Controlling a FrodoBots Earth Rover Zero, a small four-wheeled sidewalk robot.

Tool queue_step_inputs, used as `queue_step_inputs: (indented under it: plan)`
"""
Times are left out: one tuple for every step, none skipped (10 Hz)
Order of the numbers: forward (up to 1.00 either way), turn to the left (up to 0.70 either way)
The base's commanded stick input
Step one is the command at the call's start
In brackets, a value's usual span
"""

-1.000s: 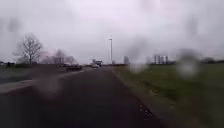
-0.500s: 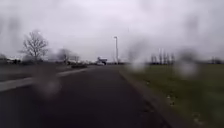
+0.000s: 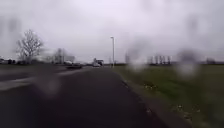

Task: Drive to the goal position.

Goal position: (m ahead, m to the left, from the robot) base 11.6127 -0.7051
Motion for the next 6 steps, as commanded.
queue_step_inputs:
  plan:
    - [1.0,0.0]
    - [1.0,0.0]
    - [1.0,0.0]
    - [1.0,0.12]
    - [1.0,0.32]
    - [1.0,0.4]
